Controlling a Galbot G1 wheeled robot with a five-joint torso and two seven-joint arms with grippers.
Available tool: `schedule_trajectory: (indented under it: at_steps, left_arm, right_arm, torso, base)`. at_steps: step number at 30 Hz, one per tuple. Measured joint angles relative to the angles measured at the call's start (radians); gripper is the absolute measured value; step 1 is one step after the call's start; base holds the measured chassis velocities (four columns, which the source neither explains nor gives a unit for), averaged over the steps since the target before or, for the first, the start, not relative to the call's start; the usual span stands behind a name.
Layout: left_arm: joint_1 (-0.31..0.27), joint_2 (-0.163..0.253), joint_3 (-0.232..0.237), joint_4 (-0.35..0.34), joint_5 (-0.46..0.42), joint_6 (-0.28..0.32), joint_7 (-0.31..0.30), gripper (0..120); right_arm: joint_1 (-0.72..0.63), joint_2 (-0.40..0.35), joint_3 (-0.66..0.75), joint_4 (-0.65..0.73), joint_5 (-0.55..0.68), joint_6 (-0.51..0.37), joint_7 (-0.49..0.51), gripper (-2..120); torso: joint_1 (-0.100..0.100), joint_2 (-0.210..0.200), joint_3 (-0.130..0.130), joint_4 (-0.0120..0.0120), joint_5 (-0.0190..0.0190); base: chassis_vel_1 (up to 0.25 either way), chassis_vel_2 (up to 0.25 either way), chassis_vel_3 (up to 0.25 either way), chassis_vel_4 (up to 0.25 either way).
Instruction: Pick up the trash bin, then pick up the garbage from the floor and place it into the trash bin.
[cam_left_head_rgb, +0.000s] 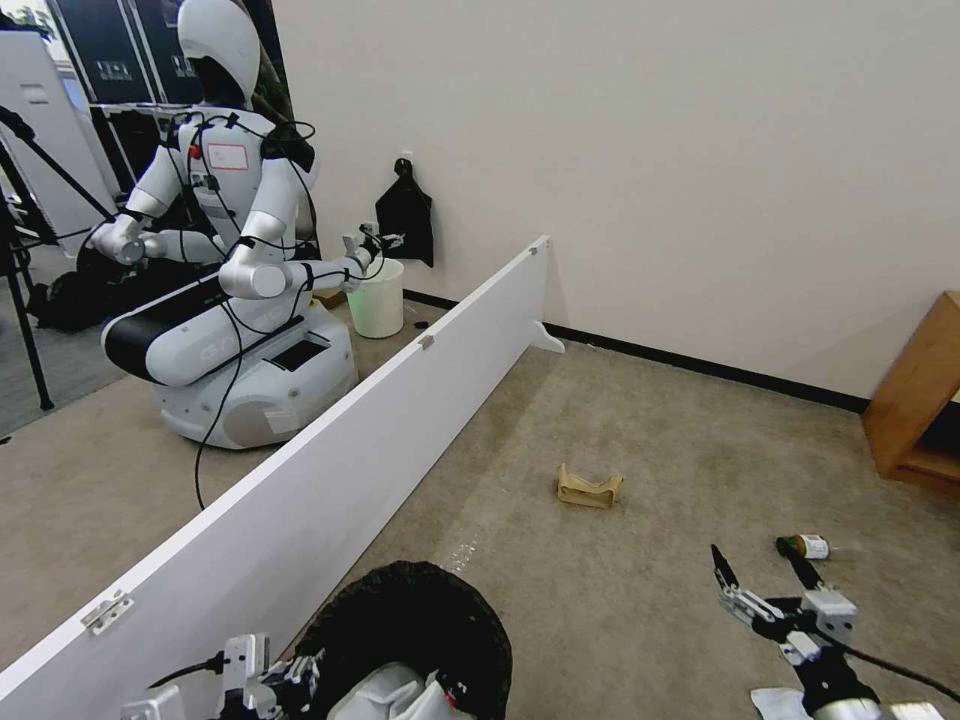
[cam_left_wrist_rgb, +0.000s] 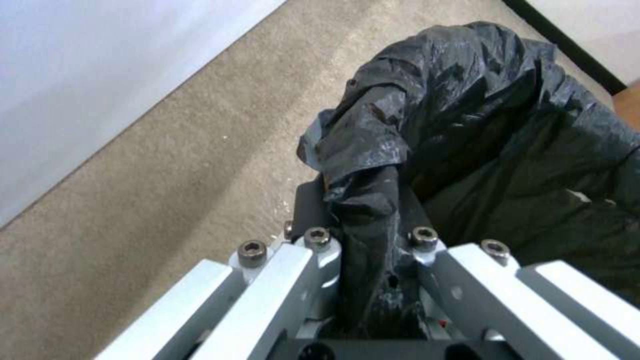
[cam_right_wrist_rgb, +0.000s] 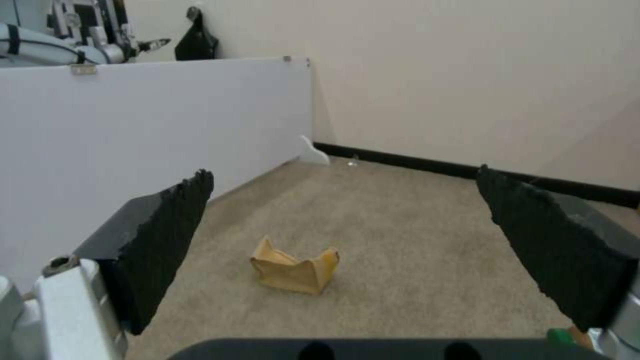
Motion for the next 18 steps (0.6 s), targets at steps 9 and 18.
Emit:
schedule_trajectory:
  at_steps: [9,18]
  left_arm:
    - [-0.016,0.001,-0.003,0.029,0.025,-0.034,0.009,4]
    - [-0.018,0.006,-0.006,0.054,0.053,-0.049,0.017,4]
  right_arm:
    - [-0.007,0.046,0.031,-0.023,-0.027,0.035,-0.076,100]
    - [-0.011,0.051,0.026,-0.038,-0.033,0.044,-0.113,100]
  torso:
    - [0.000,0.000,0.000,-0.0002,0.0001]
    - [0.000,0.000,0.000,-0.0001,0.0001]
  base:
    - [0.000,0.000,0.000,0.000]
    - [0.000,0.000,0.000,0.000]
